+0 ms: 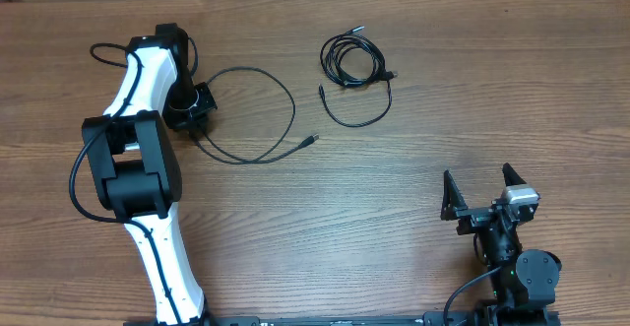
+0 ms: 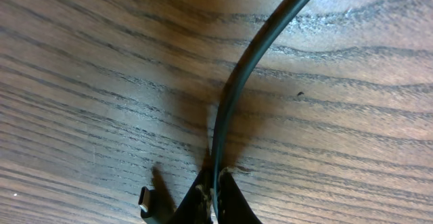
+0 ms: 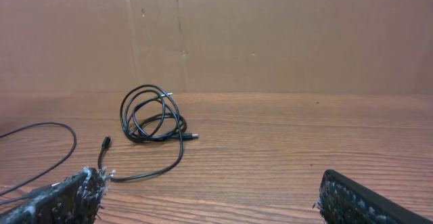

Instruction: Untangle cables

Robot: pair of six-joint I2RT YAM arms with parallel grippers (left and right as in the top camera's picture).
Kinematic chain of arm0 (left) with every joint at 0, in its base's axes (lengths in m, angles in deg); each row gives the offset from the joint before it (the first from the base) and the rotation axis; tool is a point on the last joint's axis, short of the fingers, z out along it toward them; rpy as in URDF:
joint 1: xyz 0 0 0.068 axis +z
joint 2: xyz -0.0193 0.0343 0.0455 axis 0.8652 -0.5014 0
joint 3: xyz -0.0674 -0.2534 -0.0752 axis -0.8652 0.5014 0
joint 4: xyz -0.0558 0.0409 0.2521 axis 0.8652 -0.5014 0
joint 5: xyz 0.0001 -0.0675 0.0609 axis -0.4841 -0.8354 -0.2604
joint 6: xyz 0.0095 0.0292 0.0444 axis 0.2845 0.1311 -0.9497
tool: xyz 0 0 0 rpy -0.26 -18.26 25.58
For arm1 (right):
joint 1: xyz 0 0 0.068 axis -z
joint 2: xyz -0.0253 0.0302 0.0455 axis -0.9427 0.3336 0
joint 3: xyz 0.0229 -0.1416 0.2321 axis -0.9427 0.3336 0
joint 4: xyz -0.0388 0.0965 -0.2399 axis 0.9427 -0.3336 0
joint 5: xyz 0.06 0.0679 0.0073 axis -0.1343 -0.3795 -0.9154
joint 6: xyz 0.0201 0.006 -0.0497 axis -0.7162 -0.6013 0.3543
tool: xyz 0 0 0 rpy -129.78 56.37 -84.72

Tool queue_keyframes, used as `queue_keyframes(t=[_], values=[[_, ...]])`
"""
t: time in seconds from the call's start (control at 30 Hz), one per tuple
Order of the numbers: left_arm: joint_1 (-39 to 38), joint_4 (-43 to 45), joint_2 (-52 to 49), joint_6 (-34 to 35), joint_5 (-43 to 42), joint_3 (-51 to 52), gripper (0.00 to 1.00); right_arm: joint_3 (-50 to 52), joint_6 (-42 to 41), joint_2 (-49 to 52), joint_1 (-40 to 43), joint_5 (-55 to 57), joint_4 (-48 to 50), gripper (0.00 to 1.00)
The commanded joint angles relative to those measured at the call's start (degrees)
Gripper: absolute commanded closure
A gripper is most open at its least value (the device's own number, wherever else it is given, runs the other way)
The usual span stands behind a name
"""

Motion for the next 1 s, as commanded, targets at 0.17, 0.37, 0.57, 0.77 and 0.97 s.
queue_keyframes(t=[0.17,0.37,0.57,0.77,0.97], values=[[0.0,-2.3,-1.2,0.4,1.4,-0.3,0.96,0.6,0.3,-0.1,0.1,0.3,0.3,0.0],[0.0,-8.5,-1.2,0.6,0.6,-11.7,0.96,0.6,0.3,-0.1,0.1,0.3,0.3,0.0],[0.4,-9.6,-1.2,0.3,-5.1,-24.6,0.96,0.6,0.3,-0.1,0.1,0.3,0.3,0.0],[2.3,-9.7,-1.2,0.6,-10.0,-34.1,0.96,0.6,0.3,-0.1,0.1,0.3,0.3,0.0],[3.3,-13.1,-1.4,-3.0,-6.9,-34.6,0.96,0.6,0.3,-0.1,0.1,0.3,0.3,0.0]])
